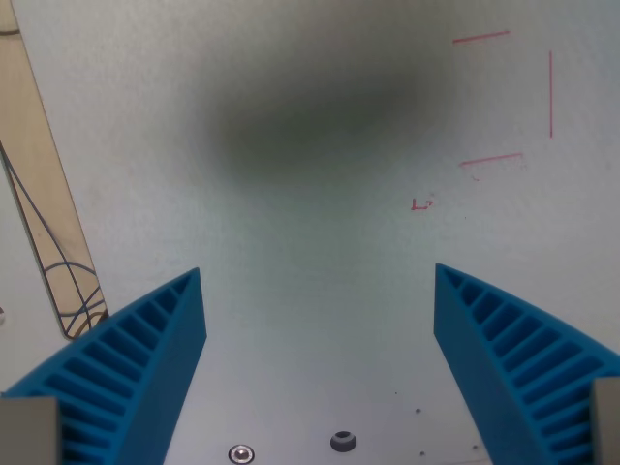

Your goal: Move in base negative z

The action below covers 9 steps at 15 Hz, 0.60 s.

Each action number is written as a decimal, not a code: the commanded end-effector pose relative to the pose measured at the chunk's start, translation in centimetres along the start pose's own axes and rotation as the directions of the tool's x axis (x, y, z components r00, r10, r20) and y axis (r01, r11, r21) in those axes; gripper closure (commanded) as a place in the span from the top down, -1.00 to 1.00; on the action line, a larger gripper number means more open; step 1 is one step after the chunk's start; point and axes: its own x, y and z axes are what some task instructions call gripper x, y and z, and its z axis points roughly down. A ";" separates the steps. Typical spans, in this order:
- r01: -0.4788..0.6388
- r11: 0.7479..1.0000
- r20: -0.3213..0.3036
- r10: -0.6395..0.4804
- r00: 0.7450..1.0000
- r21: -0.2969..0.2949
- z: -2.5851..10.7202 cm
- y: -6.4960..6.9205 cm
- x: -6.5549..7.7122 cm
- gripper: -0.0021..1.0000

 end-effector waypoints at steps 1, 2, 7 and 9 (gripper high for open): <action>0.000 1.000 -0.002 0.000 1.000 0.000 0.4 0.0 0.0 1.00; 0.000 1.000 -0.002 0.000 1.000 0.000 0.9 0.0 0.0 1.00; 0.000 1.000 -0.002 0.000 1.000 0.000 3.4 0.0 0.1 1.00; 0.000 1.000 -0.002 0.000 1.000 0.000 4.4 -0.1 0.2 1.00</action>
